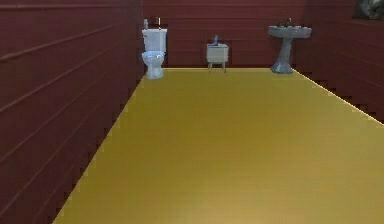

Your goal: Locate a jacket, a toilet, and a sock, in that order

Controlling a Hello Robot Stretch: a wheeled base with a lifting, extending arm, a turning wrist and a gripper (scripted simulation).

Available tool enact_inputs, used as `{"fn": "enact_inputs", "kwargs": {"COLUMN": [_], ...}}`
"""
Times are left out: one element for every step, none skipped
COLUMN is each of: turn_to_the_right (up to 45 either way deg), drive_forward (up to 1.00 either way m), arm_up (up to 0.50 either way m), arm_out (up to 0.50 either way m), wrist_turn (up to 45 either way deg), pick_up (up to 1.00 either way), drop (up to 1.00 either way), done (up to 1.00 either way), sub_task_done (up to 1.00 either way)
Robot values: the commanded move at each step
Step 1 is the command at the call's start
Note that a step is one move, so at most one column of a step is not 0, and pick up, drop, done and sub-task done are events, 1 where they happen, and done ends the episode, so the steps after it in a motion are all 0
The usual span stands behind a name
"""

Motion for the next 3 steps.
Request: {"fn": "enact_inputs", "kwargs": {"turn_to_the_right": [0.0, -3.0, 0.0], "drive_forward": [0.50, 0.00, 1.00], "arm_up": [0.00, 0.00, 0.00], "arm_out": [0.00, 0.00, 0.00], "wrist_turn": [0.0, 0.0, 0.0], "pick_up": [0.00, 0.00, 0.00], "drop": [0.00, 0.00, 0.00], "done": [0.00, 0.00, 0.00], "sub_task_done": [0.00, 0.00, 0.00]}}
